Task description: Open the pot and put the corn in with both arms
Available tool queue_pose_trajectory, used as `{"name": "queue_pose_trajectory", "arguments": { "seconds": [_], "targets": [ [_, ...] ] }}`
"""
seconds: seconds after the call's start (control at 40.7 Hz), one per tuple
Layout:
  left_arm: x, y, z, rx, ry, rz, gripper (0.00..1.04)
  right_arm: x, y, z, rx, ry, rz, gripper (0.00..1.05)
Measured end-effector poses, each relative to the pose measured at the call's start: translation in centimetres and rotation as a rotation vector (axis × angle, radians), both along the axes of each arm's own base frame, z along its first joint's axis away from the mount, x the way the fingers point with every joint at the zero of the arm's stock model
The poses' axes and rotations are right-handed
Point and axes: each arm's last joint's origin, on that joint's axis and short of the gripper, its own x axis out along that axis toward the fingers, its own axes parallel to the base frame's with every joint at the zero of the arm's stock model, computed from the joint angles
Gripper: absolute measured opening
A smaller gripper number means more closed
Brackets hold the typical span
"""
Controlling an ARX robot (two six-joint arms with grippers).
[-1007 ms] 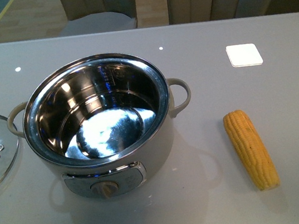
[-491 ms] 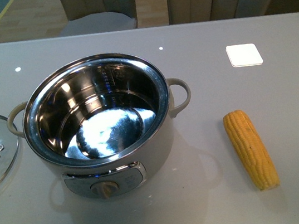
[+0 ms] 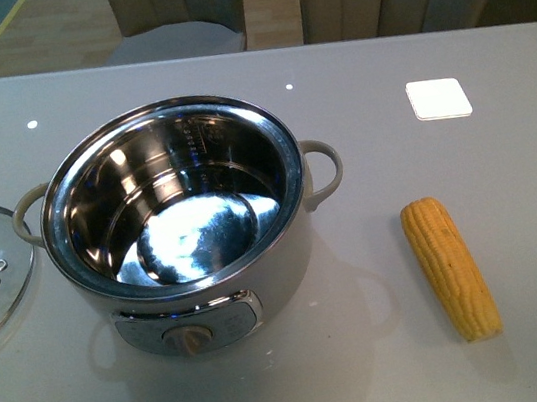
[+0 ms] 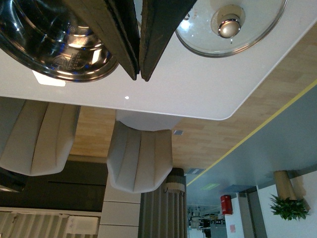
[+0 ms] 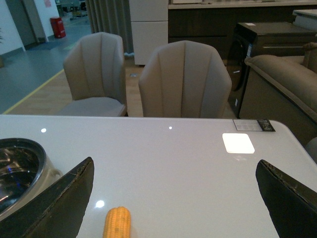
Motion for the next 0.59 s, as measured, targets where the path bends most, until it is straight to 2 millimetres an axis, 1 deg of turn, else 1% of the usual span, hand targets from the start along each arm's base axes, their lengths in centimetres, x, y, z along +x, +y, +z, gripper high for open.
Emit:
{"name": "queue_pose_trajectory", "arguments": {
  "seconds": [0.098,0.147,0.369,0.393,0.418,0.467,0.491,0.541,0.59],
  "targets": [
    [-0.69,0.00,-0.45,0.000,0.034,0.000,0.03,0.00,0.00,0.00,0.000,0.000,0.000,0.96],
    [-1.00,0.00,-0.31,0.000,0.010,0.000,0.03,0.00,0.00,0.00,0.000,0.000,0.000,0.96],
    [-1.06,0.00,-0.28,0.000,0.005,0.000,0.03,0.00,0.00,0.00,0.000,0.000,0.000,0.96],
    [-1.06,0.00,-0.28,0.000,0.005,0.000,0.05,0.00,0.00,0.00,0.000,0.000,0.000,0.96],
    [-1.06,0.00,-0.28,0.000,0.005,0.000,0.13,0.00,0.00,0.00,0.000,0.000,0.000,0.96],
    [-1.06,0.00,-0.28,0.000,0.005,0.000,0.23,0.00,0.00,0.00,0.000,0.000,0.000,0.96],
    [-1.06,0.00,-0.28,0.000,0.005,0.000,0.30,0.00,0.00,0.00,0.000,0.000,0.000,0.96],
    [-1.06,0.00,-0.28,0.000,0.005,0.000,0.41,0.00,0.00,0.00,0.000,0.000,0.000,0.96],
    [-1.06,0.00,-0.28,0.000,0.005,0.000,0.48,0.00,0.00,0.00,0.000,0.000,0.000,0.96]
  ]
}}
